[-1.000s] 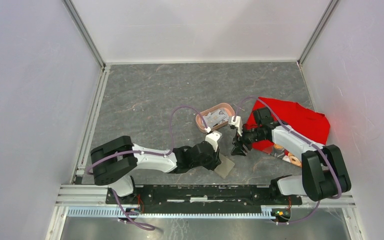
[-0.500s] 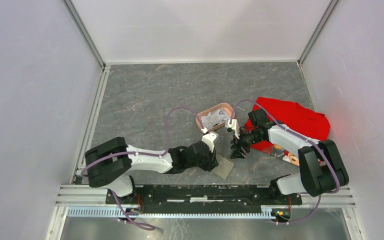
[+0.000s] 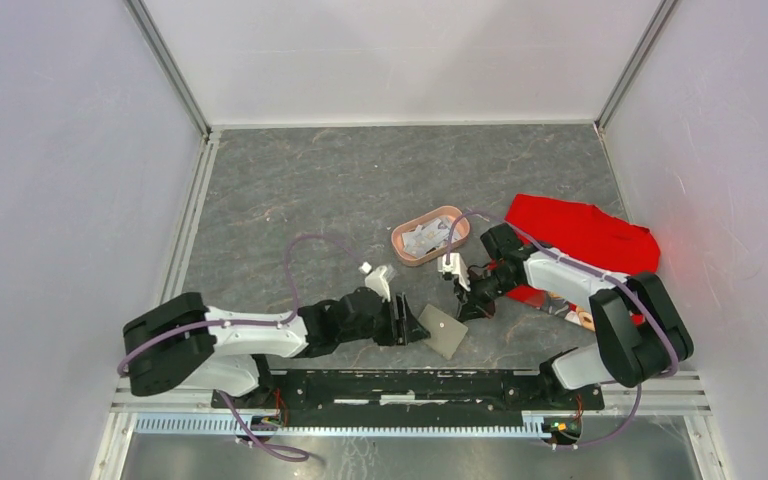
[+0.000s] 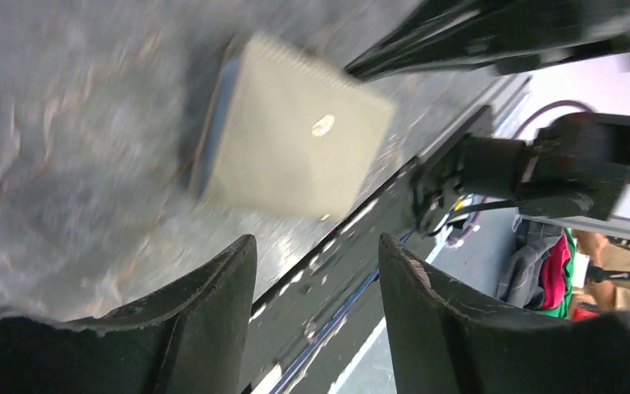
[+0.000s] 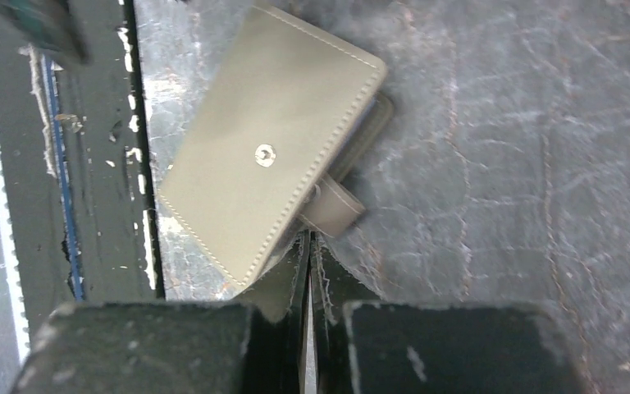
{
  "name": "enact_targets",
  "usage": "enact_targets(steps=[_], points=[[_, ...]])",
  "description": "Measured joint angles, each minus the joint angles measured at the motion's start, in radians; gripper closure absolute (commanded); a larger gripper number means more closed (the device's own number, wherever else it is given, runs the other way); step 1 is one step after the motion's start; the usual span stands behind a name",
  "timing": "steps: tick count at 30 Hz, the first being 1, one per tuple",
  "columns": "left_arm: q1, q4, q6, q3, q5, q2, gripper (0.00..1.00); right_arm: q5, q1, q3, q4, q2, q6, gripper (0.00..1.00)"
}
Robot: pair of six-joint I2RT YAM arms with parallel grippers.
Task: Put the credit cards into the card holder
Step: Close the card holder at the center of the board.
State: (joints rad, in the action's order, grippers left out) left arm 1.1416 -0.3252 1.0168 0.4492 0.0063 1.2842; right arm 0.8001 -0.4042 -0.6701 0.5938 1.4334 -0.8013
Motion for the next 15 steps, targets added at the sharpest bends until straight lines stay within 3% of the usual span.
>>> enact_targets(steps=[8,15], points=[[0.095,0.013,0.309,-0.04,0.012,0.116,0.28,0.016,-0.116,-0.005,0.037,-0.016,-0.073,0.95],[0.066,0.017,0.425,-0.049,-0.094,0.101,0.28,0.107,-0.19,-0.005,0.029,-0.015,-0.061,0.84]])
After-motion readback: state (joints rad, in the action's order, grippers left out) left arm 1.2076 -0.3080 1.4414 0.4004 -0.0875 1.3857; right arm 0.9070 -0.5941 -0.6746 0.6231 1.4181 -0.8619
